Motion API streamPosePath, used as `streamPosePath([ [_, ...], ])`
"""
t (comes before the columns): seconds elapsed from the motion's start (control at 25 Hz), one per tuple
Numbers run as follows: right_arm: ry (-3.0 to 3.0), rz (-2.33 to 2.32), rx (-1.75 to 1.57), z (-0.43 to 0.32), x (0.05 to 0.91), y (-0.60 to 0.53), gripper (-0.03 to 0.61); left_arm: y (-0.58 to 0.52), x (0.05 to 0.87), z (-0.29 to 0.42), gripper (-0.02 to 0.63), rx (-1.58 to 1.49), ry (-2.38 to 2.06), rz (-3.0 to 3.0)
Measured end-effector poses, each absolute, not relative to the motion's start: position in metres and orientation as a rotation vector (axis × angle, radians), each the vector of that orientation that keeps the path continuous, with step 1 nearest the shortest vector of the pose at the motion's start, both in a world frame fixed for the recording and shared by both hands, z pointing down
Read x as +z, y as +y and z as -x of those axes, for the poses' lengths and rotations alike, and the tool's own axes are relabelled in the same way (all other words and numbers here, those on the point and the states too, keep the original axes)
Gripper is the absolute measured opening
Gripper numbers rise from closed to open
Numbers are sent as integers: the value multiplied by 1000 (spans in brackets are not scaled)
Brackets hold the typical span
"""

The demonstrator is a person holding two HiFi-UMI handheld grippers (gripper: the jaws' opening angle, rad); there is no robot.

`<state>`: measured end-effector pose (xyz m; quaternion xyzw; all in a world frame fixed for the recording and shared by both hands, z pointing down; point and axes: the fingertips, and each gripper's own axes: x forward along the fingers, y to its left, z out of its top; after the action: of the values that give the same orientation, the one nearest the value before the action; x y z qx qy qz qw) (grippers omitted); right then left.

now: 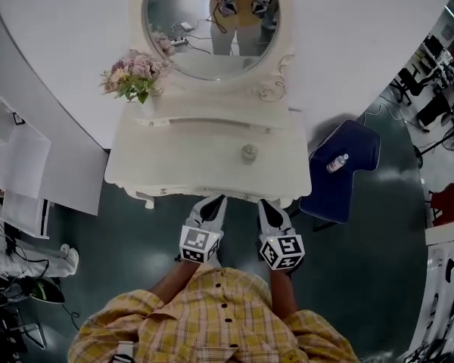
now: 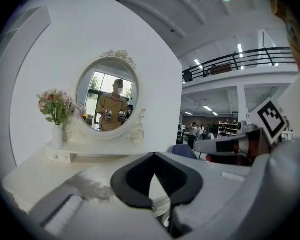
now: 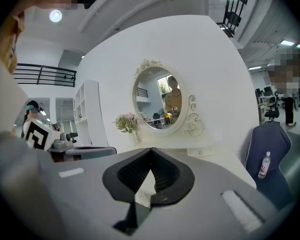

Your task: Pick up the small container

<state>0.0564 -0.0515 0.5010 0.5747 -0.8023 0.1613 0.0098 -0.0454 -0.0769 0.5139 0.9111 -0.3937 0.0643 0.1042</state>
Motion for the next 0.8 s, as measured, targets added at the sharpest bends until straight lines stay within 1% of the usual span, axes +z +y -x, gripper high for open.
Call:
streamPosePath([
  [0.4,-2439,-1859,497,-49,504,-122,-2,-148,513,47,0,190,-1084,-2734],
  [0.8,-2404,-1814,543,-52,524,-150,-2,-175,536,43,-2,215,-1086,-2678],
])
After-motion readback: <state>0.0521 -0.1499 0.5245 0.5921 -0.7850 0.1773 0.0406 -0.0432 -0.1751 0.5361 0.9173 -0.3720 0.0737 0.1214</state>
